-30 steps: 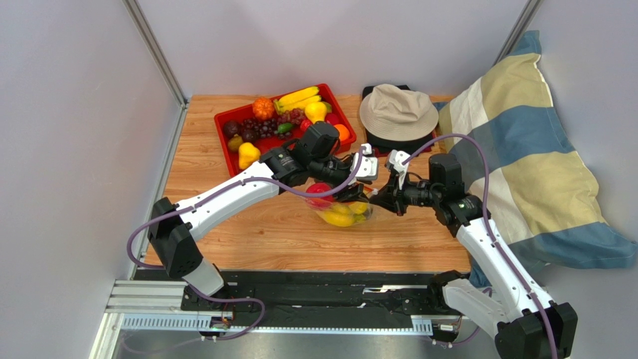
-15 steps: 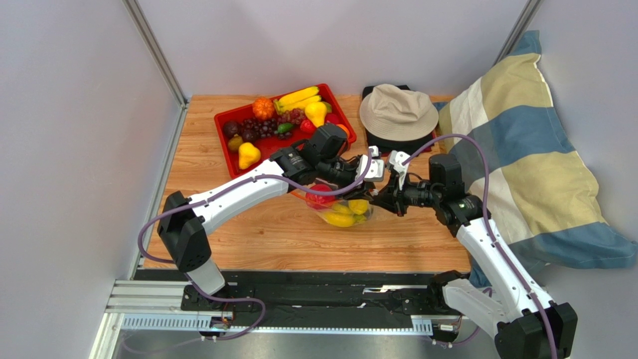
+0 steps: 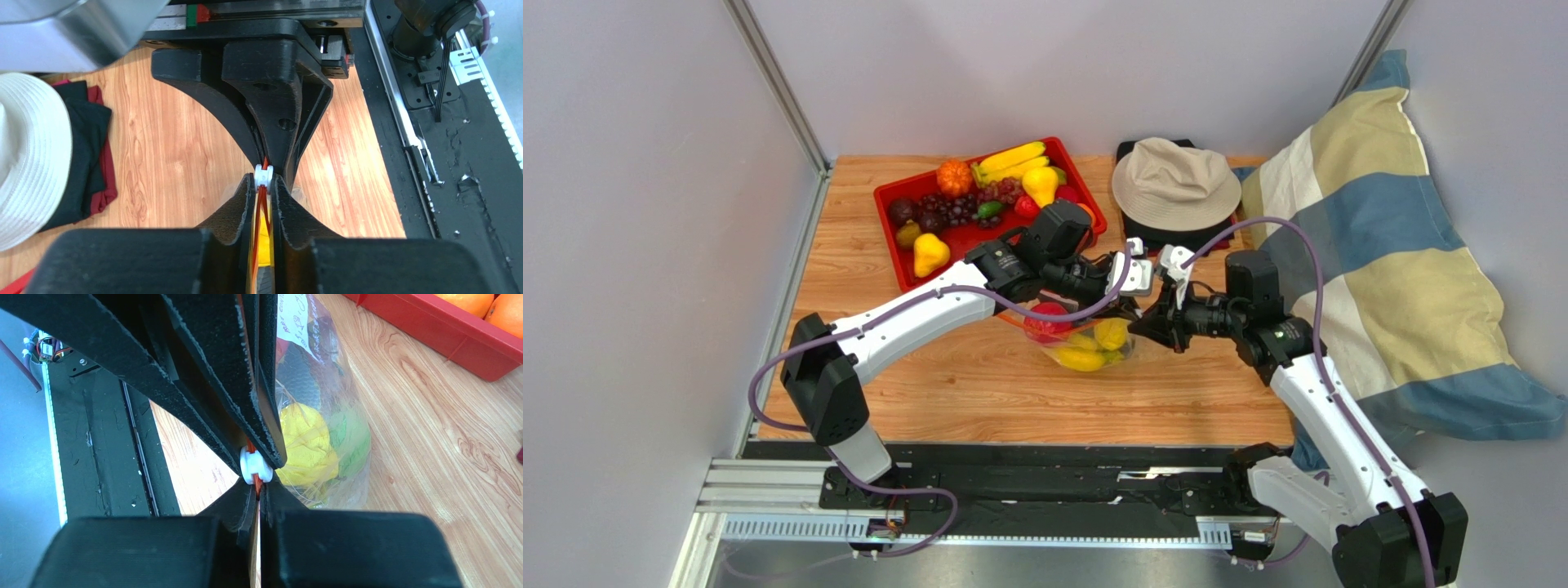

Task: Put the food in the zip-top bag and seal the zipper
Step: Zip the zipper food storage bag at the center of the board.

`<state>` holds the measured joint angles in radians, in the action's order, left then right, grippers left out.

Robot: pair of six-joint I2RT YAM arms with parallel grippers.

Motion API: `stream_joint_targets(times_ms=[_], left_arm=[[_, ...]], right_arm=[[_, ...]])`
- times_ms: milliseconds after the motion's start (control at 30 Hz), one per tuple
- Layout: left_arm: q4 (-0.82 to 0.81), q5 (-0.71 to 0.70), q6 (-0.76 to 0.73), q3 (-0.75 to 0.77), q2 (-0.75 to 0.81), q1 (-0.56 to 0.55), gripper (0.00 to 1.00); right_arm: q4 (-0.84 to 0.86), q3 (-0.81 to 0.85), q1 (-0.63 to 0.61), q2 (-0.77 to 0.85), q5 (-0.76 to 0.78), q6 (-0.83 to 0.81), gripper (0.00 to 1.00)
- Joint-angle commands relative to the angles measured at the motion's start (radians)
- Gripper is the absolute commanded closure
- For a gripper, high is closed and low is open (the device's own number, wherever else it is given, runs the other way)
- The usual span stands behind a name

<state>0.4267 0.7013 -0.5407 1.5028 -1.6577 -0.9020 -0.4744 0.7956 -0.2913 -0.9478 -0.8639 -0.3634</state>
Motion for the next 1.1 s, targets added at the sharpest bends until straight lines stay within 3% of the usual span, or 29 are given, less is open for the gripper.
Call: stream_joint_targets(times_ms=[0,1067], left_arm=[[-0.013,0.004,-0.027,0.019,0.012,0.015,0.99],[0.31,-0.043,-0.174,-0.133,0.226,0.275,1.0]], right_arm=[[0.034,0.054,0.003,0.014,-0.011,-0.009,1.0],[0.03,0.063,0.202,0.02,-0.037,0.084,1.0]])
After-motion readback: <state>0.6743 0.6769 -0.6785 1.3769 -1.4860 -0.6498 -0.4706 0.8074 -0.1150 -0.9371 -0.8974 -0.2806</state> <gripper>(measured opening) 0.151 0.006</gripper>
